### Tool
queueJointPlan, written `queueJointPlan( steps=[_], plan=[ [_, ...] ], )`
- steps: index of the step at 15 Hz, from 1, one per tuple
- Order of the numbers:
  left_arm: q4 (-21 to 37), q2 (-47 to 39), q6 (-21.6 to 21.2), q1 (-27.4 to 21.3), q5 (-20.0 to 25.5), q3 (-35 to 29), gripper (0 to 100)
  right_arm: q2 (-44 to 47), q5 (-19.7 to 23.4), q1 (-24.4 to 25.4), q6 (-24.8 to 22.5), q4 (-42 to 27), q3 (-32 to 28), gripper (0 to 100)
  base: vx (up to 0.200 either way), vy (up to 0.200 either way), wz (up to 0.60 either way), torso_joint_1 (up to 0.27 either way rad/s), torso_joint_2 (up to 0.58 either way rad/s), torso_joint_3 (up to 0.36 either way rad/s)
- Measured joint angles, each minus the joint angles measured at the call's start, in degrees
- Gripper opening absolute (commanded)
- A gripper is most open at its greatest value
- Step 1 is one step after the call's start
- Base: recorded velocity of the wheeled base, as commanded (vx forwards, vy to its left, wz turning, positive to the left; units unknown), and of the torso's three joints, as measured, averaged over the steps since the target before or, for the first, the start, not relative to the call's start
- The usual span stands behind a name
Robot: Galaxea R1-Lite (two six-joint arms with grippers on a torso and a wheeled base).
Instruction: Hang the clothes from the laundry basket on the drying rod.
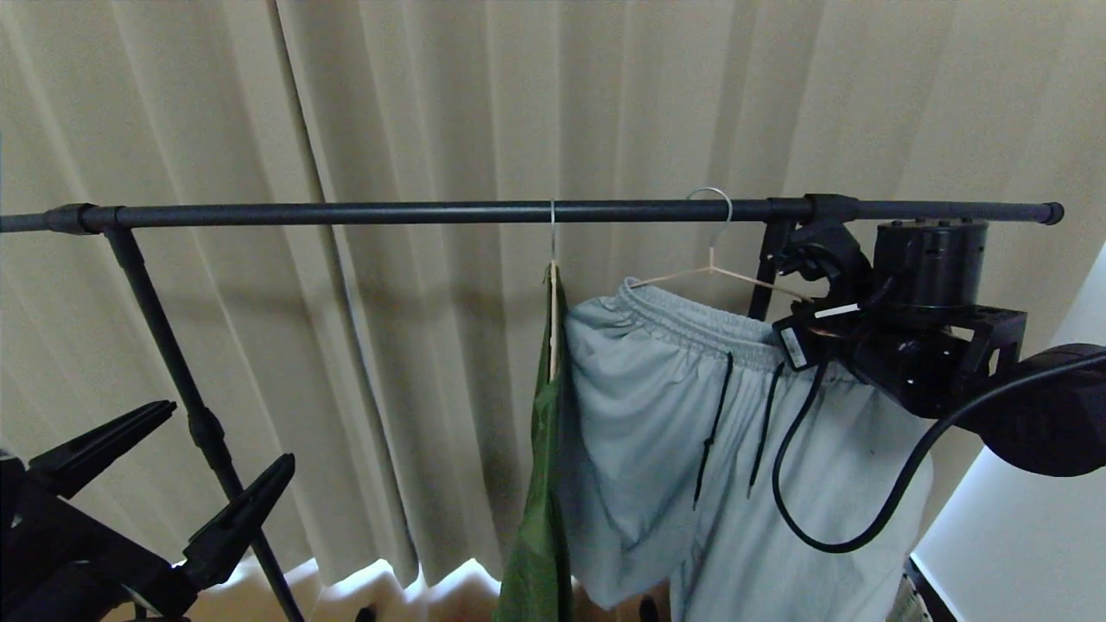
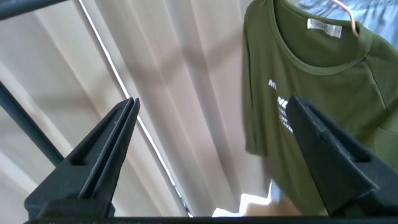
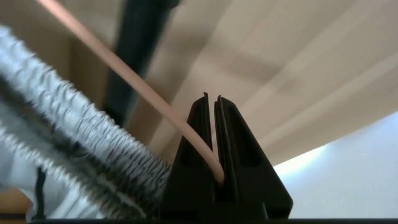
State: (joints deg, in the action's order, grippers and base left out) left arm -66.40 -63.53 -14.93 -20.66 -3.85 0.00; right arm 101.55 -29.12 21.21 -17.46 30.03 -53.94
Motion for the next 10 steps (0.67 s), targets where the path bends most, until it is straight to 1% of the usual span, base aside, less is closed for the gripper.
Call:
queueJointPlan(
  steps=[3,6,7,10],
  plan=[
    [-0.02,0.62,-0.06,0.00,0.00,0.00,100,0.63,0.00,1.08,0.00,0.00,-0.52,0,0.000,0.000,0.00,0.000,0.00,0.000],
    [-0.02,1.04,-0.09,0.02,0.00,0.00,100,1.34,-0.02,3.27,0.00,-0.04,-0.60,0,0.000,0.000,0.00,0.000,0.00,0.000],
    [-0.02,1.27,-0.09,0.05,0.00,0.00,100,1.37,0.04,3.54,0.02,-0.09,-0.52,100,0.000,0.000,0.00,0.000,0.00,0.000],
    [0.00,2.12,-0.01,0.16,0.00,0.00,100,0.96,0.68,3.86,1.23,1.52,1.55,100,0.000,0.000,0.00,0.000,0.00,0.000]
  ],
)
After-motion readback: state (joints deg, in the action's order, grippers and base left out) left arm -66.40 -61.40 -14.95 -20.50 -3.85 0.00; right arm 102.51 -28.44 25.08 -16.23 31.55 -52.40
